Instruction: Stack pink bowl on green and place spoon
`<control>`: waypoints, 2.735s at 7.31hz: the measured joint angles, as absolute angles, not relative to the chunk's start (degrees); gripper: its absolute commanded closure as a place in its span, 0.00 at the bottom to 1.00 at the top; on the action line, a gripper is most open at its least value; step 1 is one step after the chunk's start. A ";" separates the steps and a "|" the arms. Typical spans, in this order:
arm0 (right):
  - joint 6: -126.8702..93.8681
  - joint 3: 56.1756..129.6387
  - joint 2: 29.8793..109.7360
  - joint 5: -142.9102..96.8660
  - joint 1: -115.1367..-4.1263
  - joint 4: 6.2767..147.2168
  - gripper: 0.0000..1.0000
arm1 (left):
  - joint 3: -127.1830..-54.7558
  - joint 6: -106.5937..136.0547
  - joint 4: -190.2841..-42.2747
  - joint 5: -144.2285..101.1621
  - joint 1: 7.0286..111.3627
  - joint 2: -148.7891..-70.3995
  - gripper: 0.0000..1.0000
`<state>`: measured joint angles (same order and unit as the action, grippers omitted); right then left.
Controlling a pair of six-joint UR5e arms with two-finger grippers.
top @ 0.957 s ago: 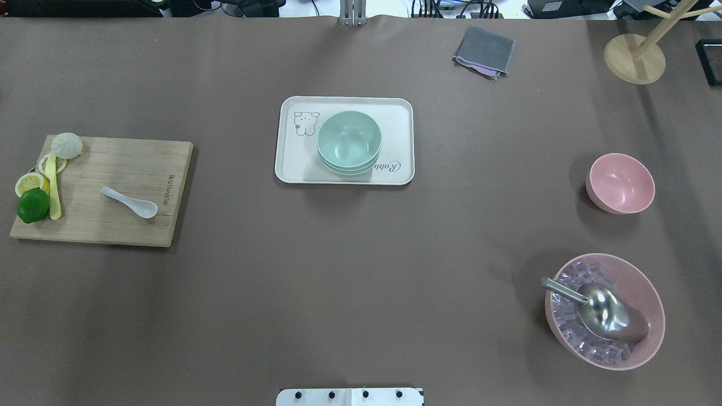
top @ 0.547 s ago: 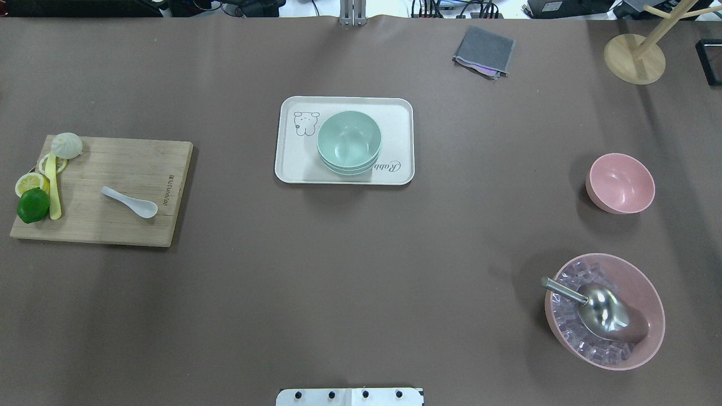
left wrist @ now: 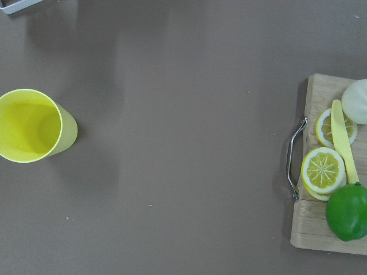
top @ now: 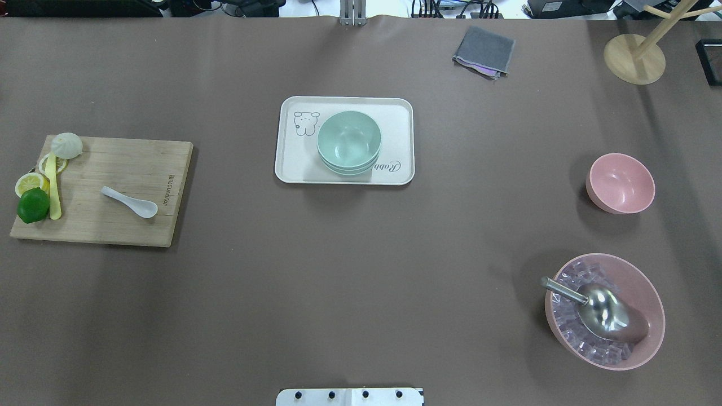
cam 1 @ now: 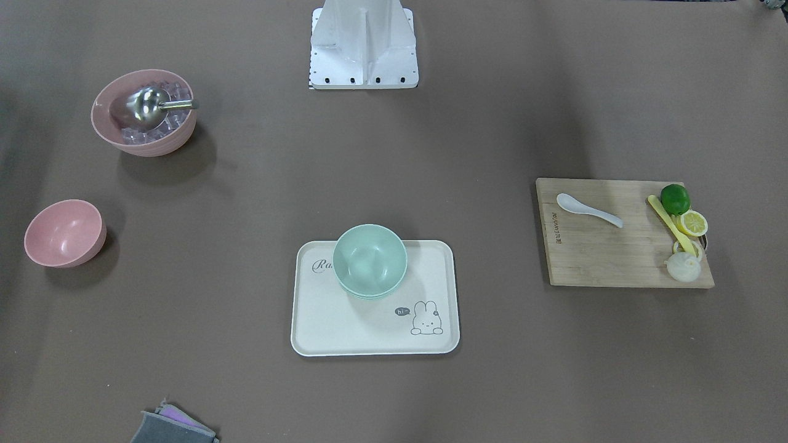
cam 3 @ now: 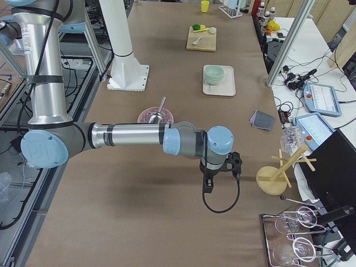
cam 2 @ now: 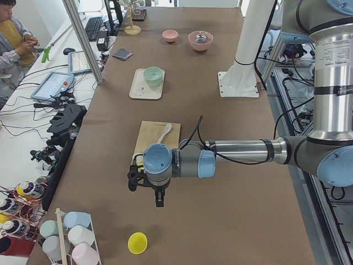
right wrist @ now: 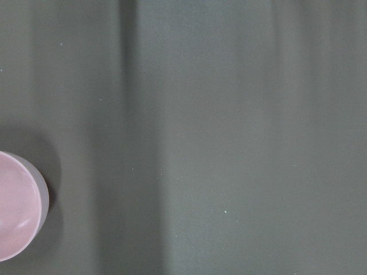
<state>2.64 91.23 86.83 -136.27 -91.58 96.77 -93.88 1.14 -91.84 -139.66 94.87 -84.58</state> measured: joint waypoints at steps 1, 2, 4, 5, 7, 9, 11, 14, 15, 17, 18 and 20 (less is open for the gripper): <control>2.64 91.23 86.86 -136.34 -91.58 96.77 0.00 | -94.05 1.14 -91.82 -139.66 94.89 -84.56 0.02; 2.64 91.26 86.90 -136.41 -91.58 96.77 0.00 | -94.15 1.14 -91.79 -139.66 94.91 -84.56 0.02; 2.64 91.36 86.98 -136.52 -91.58 96.77 0.00 | -94.24 1.28 -91.76 -139.87 94.91 -84.55 0.02; 2.64 91.53 87.08 -136.61 -91.58 96.78 0.00 | -94.27 1.38 -91.76 -140.17 94.88 -84.55 0.02; 2.64 91.98 87.32 -136.68 -91.58 96.84 0.00 | -94.27 1.48 -91.76 -140.43 94.85 -84.55 0.02; 2.64 92.89 87.93 -137.68 -91.58 96.85 0.00 | -94.68 1.52 -91.76 -140.52 94.91 -84.55 0.02; 2.65 94.26 88.80 -138.46 -91.58 96.71 0.00 | -96.63 1.55 -91.72 -140.53 94.92 -84.28 0.02; 2.84 96.65 91.13 -138.44 -91.46 95.99 0.00 | -99.34 1.69 -91.72 -140.36 94.83 -83.46 0.02; 2.92 97.05 91.43 -138.53 -91.24 95.08 0.00 | -99.57 1.66 -91.78 -140.37 94.78 -83.52 0.02; 2.69 97.54 92.15 -139.25 -89.88 92.10 0.00 | -100.12 1.88 -91.82 -140.56 94.52 -83.31 0.02; 2.24 97.65 93.21 -140.35 -88.44 89.82 0.00 | -100.18 1.94 -91.83 -140.88 94.44 -83.19 0.02; -5.13 97.41 94.57 -141.33 -83.15 82.63 0.00 | -100.19 2.44 -91.87 -141.98 94.37 -82.76 0.02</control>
<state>-5.13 97.41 94.57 -141.33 -83.15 82.63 -100.19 2.44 -91.87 -141.98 94.37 -82.76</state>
